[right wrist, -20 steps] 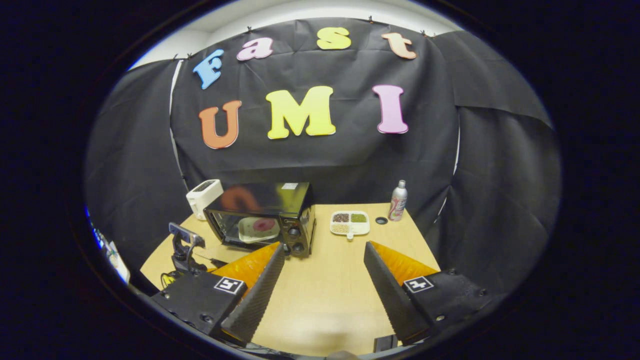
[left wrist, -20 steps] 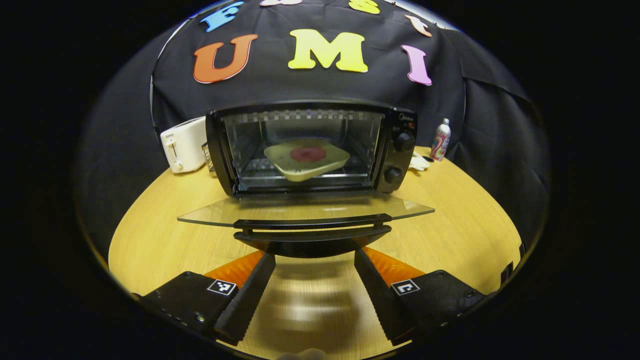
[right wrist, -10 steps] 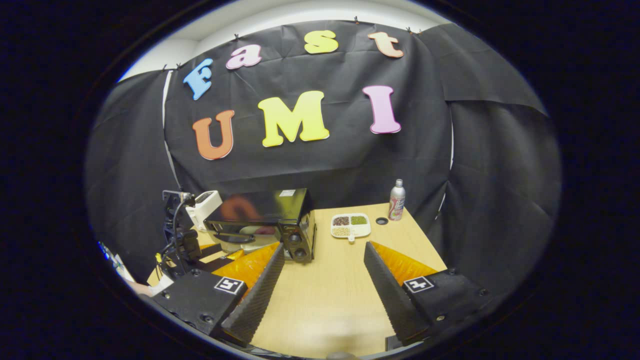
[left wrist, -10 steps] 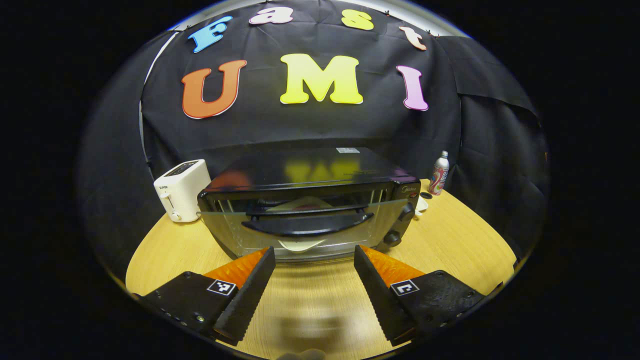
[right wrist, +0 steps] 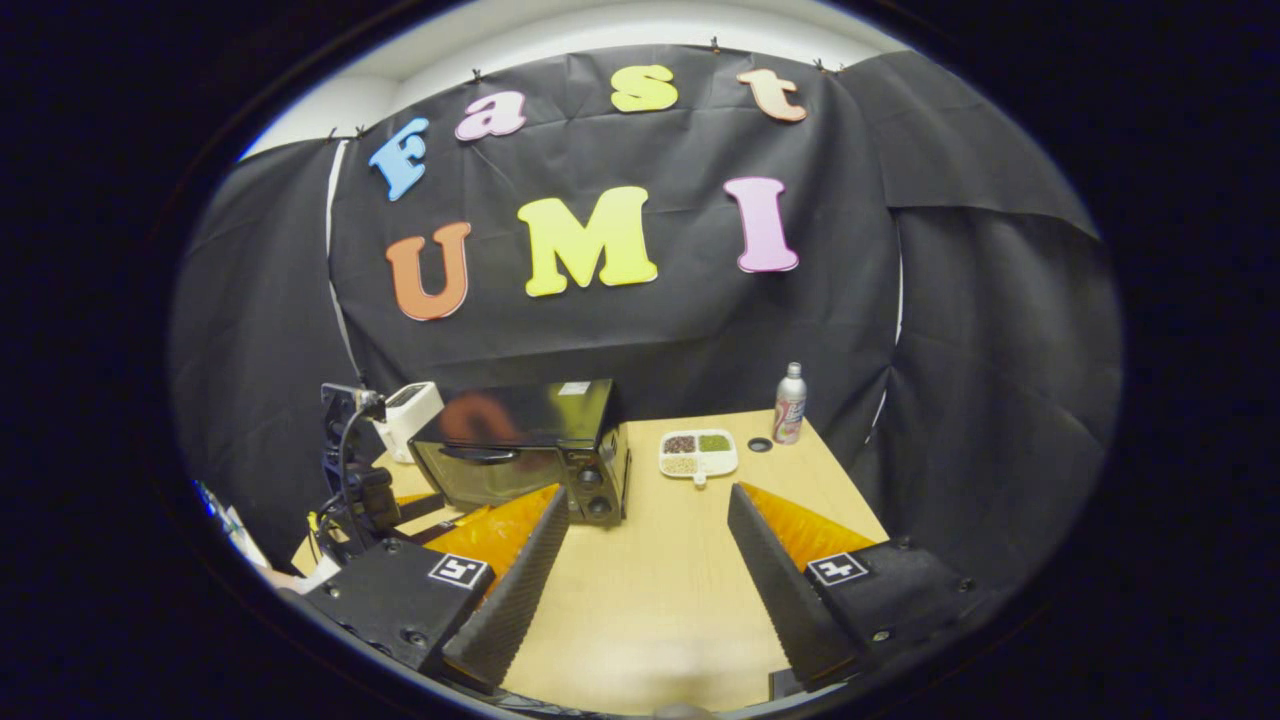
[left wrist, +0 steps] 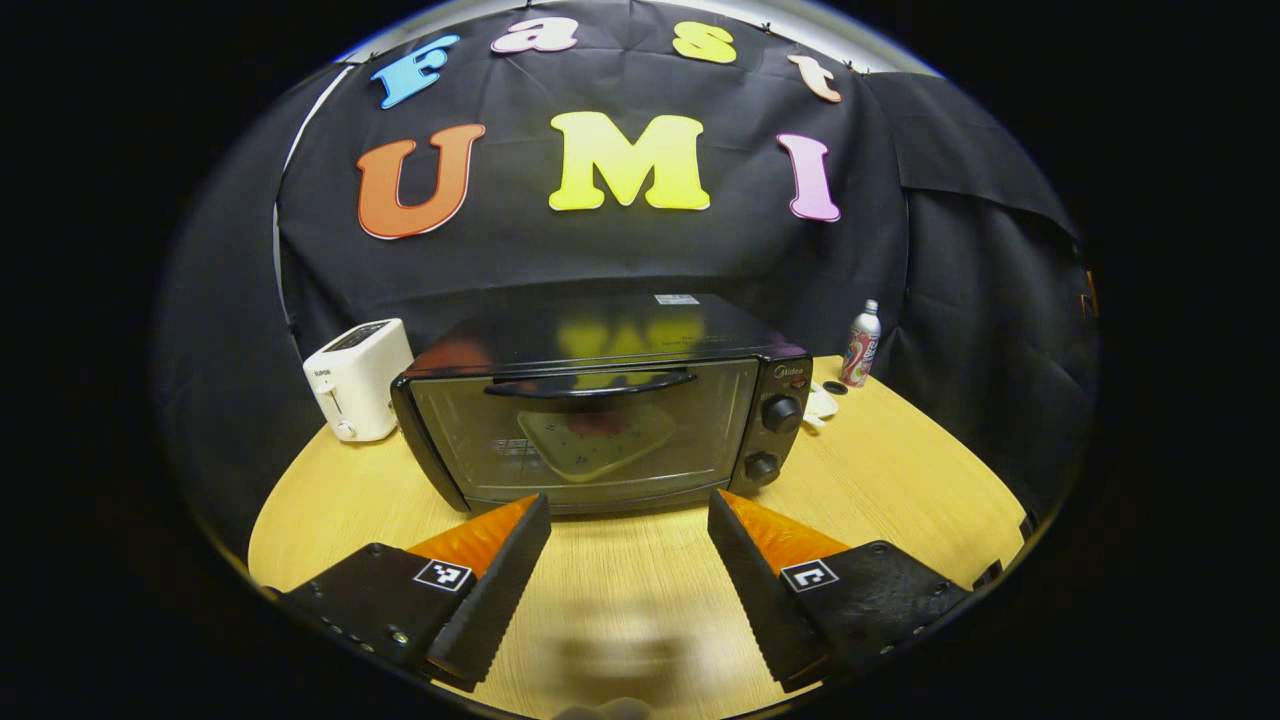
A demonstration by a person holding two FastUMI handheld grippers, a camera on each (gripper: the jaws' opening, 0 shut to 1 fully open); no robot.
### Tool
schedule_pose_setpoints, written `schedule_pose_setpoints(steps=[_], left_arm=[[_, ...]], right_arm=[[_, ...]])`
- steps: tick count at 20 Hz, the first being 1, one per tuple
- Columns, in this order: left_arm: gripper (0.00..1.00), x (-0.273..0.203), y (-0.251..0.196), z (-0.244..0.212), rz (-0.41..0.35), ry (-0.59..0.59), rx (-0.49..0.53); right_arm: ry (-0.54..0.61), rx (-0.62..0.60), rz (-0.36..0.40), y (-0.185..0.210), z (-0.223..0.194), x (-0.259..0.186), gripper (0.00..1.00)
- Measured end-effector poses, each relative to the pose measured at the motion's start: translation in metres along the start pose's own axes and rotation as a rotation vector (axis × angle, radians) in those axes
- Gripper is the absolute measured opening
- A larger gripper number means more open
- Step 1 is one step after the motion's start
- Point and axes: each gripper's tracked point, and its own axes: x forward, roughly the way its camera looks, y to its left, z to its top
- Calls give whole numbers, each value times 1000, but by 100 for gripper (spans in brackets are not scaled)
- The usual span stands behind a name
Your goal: Open the electric oven with the left hand, put the food in, and close the electric oven.
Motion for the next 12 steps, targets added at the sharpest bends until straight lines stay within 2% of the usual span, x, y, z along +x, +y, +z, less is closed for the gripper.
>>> schedule_pose_setpoints(steps=[5,12], left_arm=[[96,-17,0,6,-2,-24,-6],[96,-77,9,52,-31,-113,-8]], right_arm=[[-9,-10,3,5,1,-7,96],[-90,-34,-30,22,25,-34,96]])
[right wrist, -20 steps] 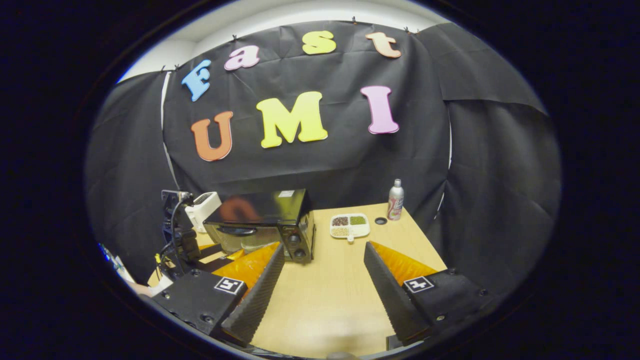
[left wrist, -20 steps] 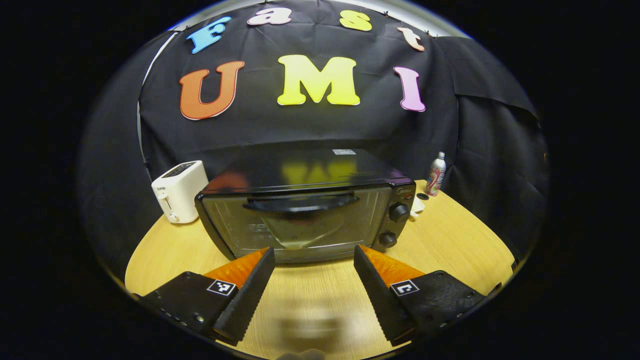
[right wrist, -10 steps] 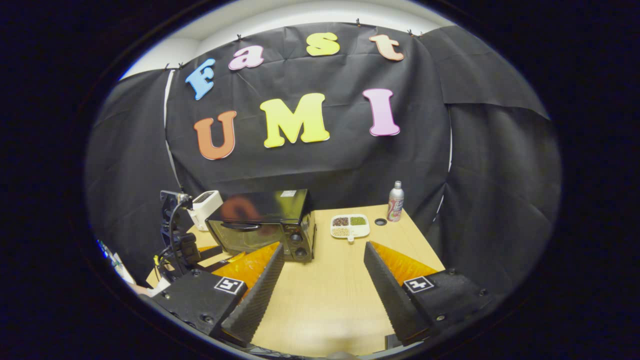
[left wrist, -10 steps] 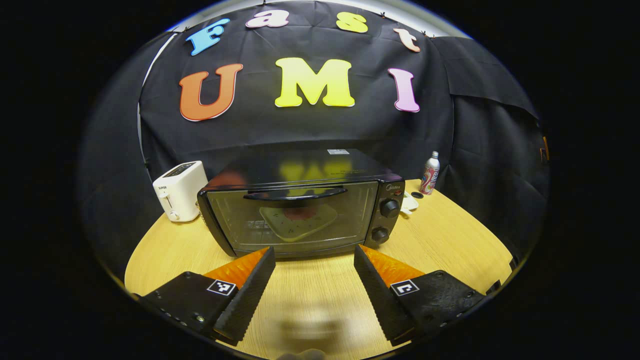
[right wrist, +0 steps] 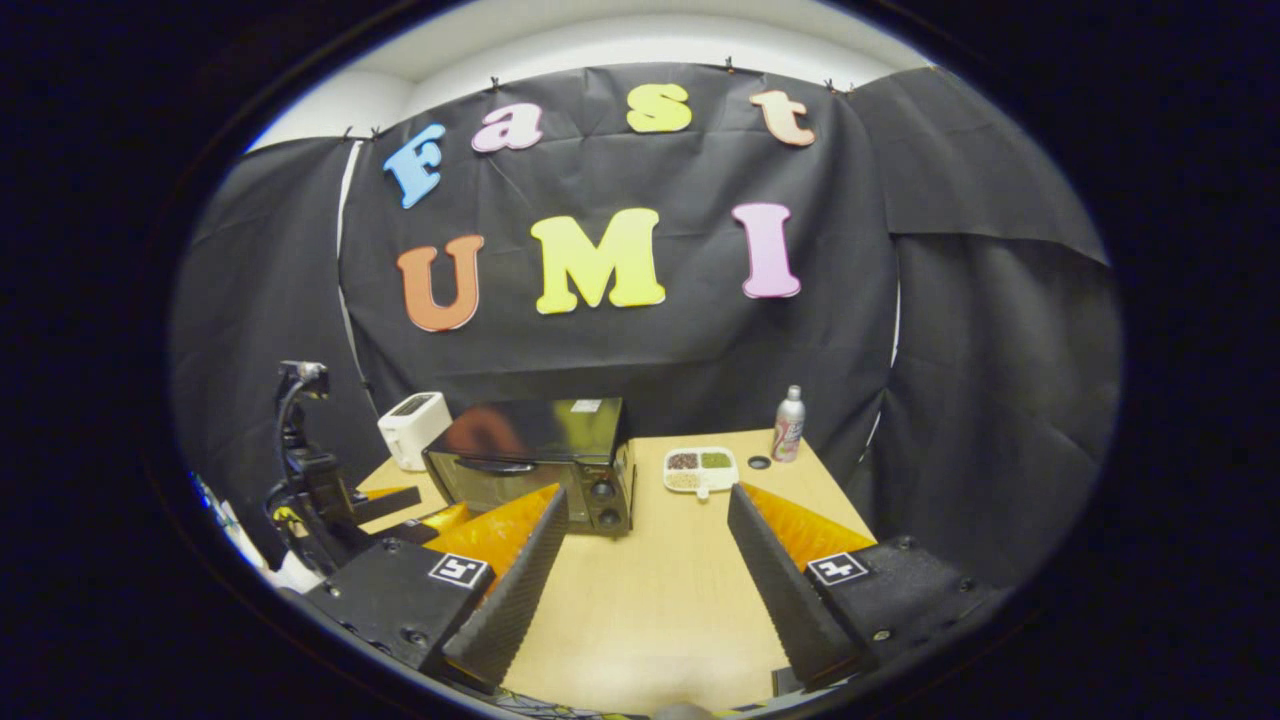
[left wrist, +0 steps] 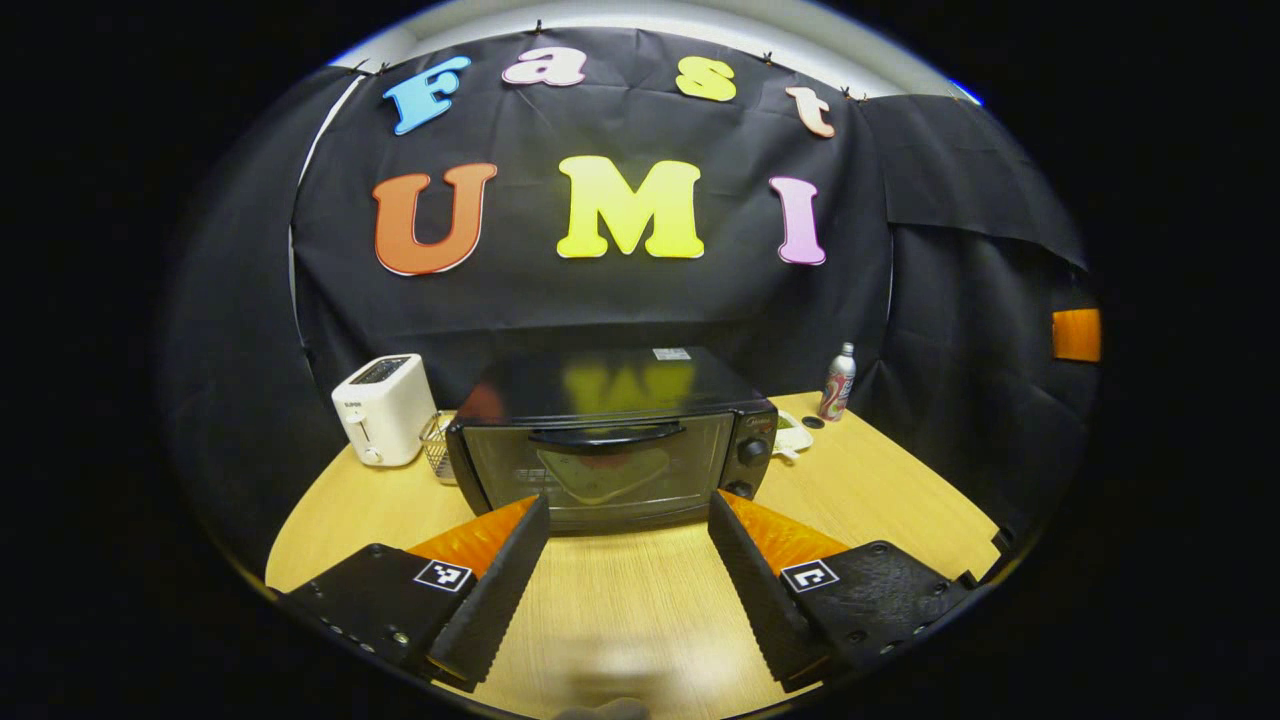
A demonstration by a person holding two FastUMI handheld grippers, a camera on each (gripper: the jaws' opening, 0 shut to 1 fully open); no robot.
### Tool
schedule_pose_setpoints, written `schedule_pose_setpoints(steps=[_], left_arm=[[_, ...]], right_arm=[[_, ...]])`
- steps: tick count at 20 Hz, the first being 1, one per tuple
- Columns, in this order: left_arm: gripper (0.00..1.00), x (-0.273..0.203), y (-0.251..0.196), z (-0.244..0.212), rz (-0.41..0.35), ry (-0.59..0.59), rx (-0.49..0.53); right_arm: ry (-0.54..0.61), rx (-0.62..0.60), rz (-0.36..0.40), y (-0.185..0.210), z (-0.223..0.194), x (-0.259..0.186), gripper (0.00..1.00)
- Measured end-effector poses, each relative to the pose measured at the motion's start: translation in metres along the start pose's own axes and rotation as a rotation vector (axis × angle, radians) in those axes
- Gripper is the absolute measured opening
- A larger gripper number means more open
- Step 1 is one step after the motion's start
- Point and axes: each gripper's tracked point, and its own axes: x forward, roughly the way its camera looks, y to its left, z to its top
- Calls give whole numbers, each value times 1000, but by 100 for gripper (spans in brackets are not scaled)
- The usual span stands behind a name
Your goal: Open the electric oven with the left hand, put the food in, and close the electric oven.
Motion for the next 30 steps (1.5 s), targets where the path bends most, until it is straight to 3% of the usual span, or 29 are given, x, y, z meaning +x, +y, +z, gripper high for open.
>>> schedule_pose_setpoints(steps=[1,2,7,11,14,22,28,29,30], left_arm=[[96,-10,-1,13,-13,-23,1],[96,-22,-3,25,-21,-46,2],[96,-90,1,94,-14,-182,16],[96,-152,10,133,88,-274,3],[96,-195,-3,149,139,-323,-1],[95,-246,-52,140,223,-340,24],[95,-257,-77,136,229,-341,23],[95,-257,-79,137,230,-342,25],[95,-257,-81,139,228,-345,27]], right_arm=[[-13,-12,-12,0,4,-5,100],[-30,-20,-22,-1,10,-11,96],[-133,-22,-21,-11,46,-44,96],[-193,-15,0,-39,68,-72,100],[-237,-17,6,-66,79,-97,96],[-236,-5,65,-100,60,-134,96],[-236,-10,75,-114,54,-146,96],[-239,-12,75,-115,55,-148,100],[-238,-10,77,-116,54,-149,96]])
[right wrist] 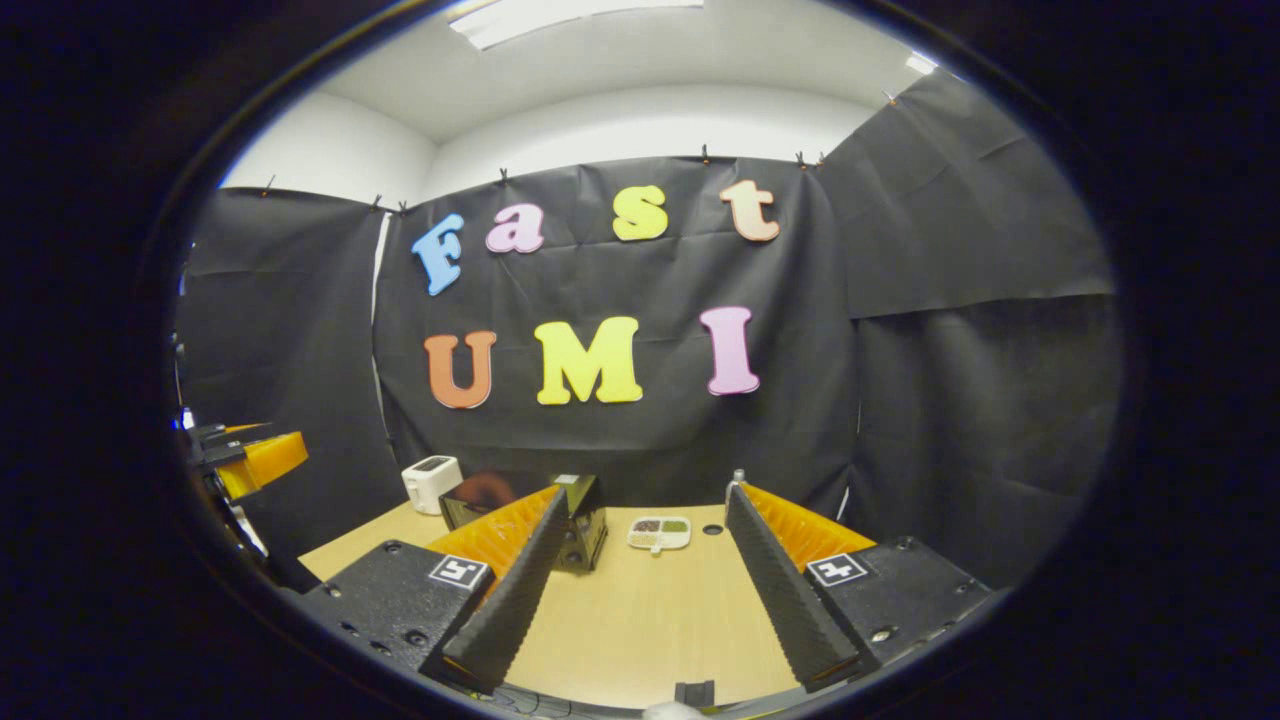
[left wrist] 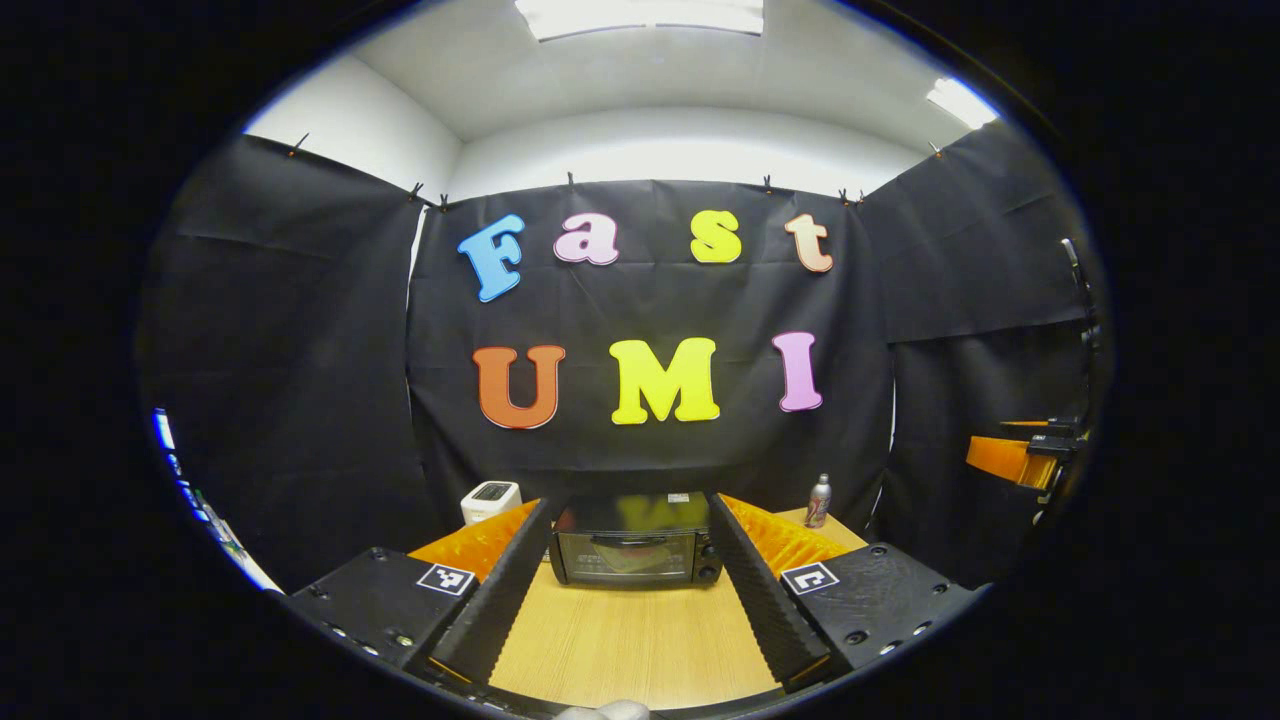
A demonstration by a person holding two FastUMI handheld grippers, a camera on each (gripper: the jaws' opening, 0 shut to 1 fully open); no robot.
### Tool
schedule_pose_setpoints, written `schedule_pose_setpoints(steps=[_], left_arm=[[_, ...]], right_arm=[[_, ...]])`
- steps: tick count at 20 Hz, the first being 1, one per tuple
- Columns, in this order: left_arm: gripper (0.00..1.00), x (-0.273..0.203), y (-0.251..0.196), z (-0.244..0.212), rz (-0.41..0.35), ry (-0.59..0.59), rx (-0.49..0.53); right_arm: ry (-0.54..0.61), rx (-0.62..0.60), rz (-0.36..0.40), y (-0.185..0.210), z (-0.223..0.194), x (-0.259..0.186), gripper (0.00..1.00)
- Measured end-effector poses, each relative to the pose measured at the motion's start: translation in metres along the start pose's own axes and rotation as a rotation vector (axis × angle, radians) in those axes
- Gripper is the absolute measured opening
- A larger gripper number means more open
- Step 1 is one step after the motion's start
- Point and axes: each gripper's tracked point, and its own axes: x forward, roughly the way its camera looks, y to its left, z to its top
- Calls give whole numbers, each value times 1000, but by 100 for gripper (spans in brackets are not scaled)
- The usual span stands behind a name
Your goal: Open the electric oven with the left hand, put the food in, and close the electric oven.
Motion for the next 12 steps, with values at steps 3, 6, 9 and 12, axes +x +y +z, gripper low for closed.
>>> schedule_pose_setpoints(steps=[3,6,9,12], left_arm=[[95,1,-6,0,-1,0,-4],[95,3,-12,-1,-11,4,-5],[95,5,-16,0,-12,2,6],[95,7,-18,2,-11,-2,0]], right_arm=[[1,5,4,-1,0,-2,96],[2,-2,-1,-6,0,-2,96],[-6,6,-3,-6,3,-3,96],[-11,4,-2,-8,4,-2,96]])
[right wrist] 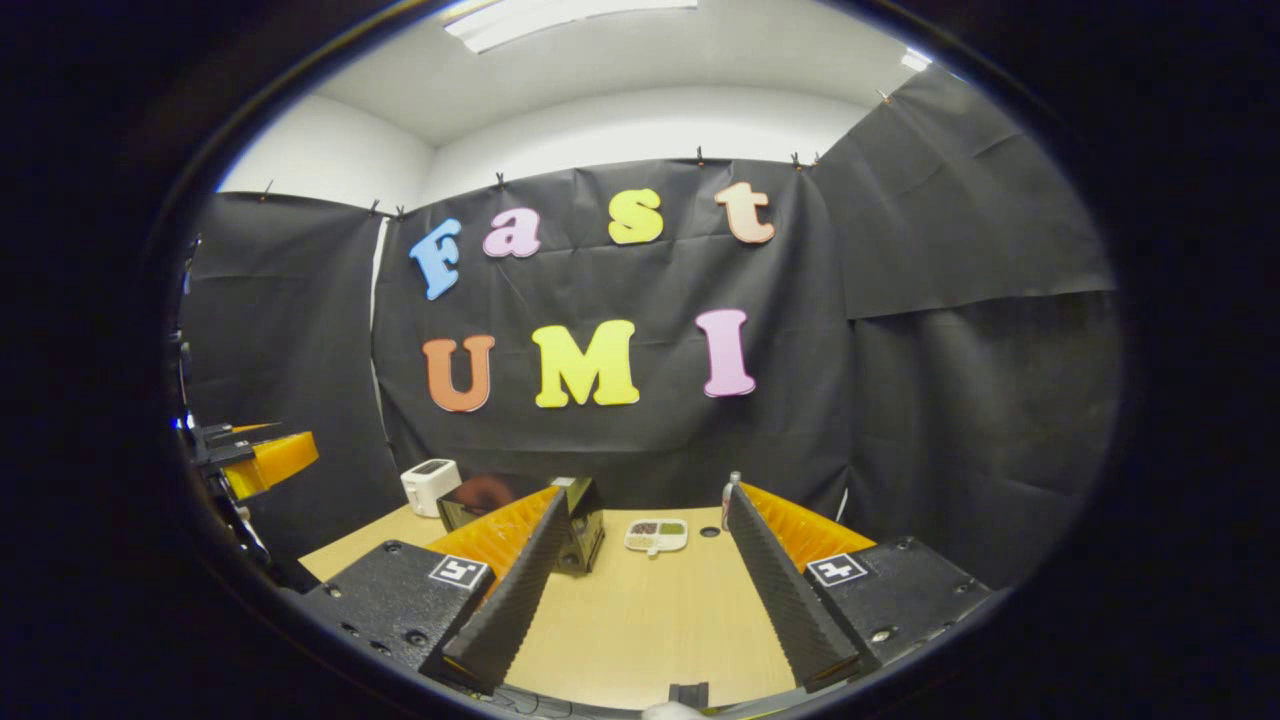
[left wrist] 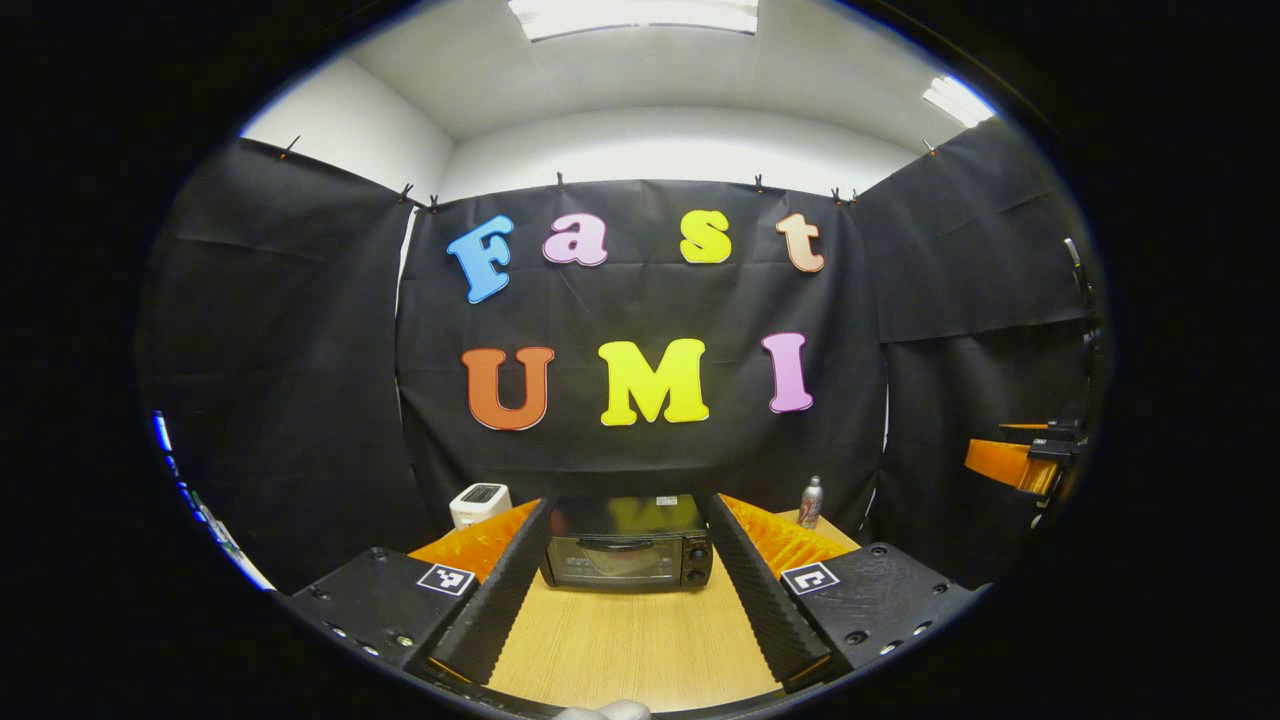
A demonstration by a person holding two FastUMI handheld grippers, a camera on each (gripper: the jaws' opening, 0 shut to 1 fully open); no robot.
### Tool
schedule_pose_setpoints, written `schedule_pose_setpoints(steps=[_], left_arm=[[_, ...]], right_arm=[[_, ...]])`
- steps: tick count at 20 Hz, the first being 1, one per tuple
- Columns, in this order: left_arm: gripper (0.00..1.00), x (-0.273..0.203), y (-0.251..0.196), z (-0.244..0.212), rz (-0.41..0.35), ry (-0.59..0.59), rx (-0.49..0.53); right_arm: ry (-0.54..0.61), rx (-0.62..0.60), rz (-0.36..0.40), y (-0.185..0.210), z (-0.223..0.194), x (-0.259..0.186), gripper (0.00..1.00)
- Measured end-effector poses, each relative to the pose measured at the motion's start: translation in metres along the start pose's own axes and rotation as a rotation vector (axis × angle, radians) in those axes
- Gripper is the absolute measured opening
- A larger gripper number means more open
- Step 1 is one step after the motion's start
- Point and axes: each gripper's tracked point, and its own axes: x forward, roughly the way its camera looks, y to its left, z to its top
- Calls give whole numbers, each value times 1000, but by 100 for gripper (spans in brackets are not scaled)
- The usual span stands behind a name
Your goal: Open the electric oven with the left hand, put the food in, and close the electric oven.
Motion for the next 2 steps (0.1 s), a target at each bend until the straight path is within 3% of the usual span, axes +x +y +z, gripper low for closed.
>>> schedule_pose_setpoints(steps=[2], left_arm=[[95,0,0,1,5,-3,2]], right_arm=[[-3,0,6,0,2,1,96]])
